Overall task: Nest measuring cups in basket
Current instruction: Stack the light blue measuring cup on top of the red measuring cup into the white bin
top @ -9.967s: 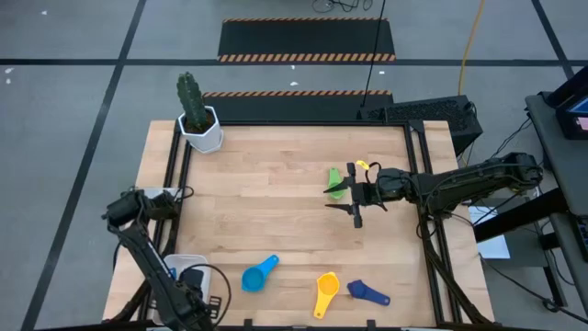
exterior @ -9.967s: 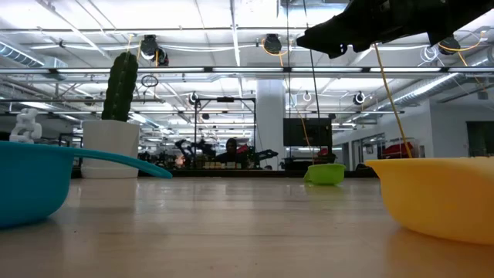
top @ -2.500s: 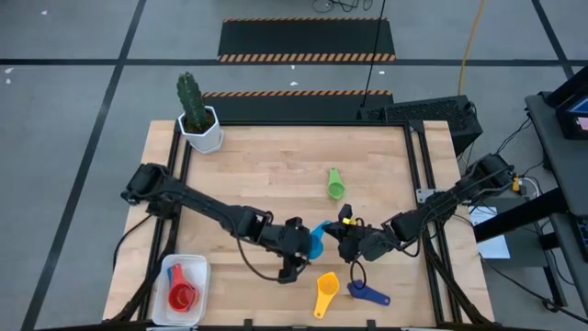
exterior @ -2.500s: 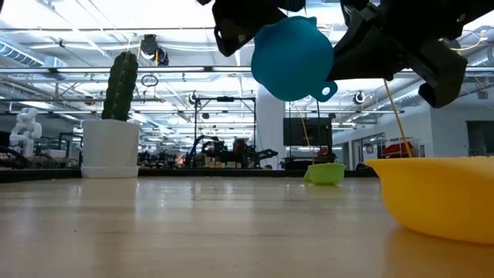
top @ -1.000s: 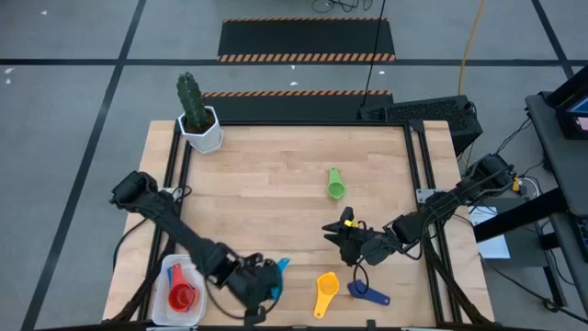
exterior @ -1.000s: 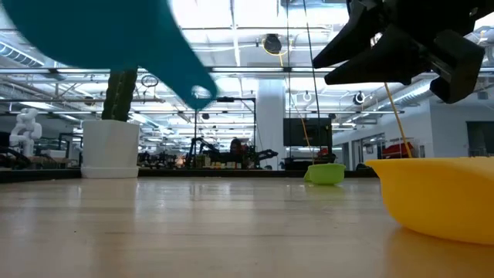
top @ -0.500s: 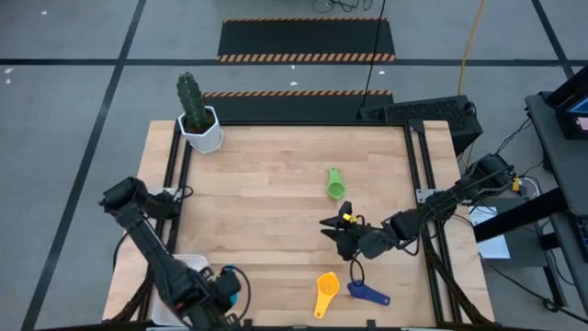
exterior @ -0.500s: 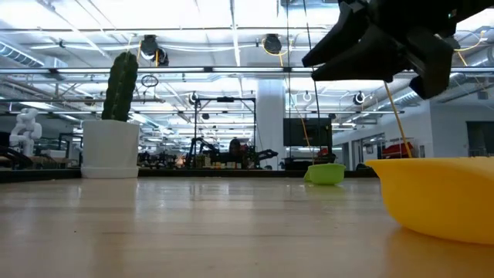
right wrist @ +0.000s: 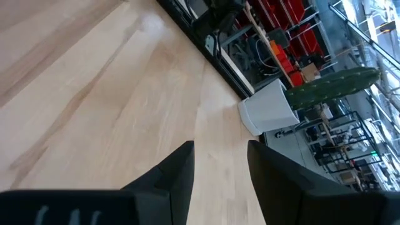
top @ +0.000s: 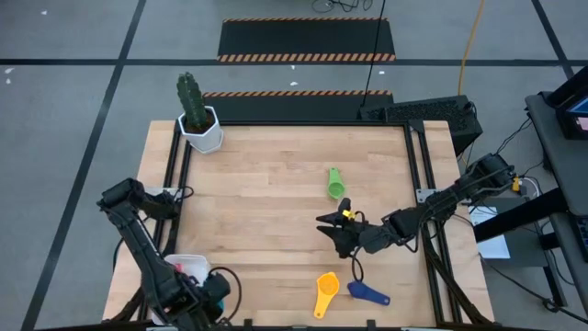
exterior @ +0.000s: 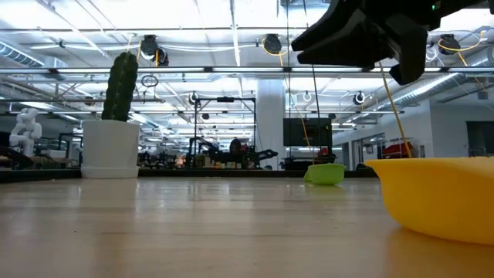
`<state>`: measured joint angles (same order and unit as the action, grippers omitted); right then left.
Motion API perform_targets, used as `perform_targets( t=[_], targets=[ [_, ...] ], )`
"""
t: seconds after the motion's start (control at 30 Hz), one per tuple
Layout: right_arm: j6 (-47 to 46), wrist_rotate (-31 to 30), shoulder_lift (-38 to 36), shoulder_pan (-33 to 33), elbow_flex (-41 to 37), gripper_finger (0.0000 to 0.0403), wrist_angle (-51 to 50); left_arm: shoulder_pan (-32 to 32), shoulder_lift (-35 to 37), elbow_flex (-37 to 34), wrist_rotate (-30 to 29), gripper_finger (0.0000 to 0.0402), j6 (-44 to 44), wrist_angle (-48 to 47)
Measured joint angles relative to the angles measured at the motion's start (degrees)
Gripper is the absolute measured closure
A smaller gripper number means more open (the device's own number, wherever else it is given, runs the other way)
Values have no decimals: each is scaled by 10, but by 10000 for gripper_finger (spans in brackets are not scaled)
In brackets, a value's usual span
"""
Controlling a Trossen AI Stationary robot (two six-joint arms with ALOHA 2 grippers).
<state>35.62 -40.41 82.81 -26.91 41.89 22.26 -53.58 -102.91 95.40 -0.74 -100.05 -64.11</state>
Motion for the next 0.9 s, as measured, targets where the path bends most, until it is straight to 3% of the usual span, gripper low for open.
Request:
perform_targets(
  t=[0.43,0.9],
  targets=[
    [5,2,0,7,0,259,0,-68,-12,18,25,394,-223,-113],
    [11,2,0,7,0,259,2,-97,-81,17,38,394,-236,-177]
  ],
)
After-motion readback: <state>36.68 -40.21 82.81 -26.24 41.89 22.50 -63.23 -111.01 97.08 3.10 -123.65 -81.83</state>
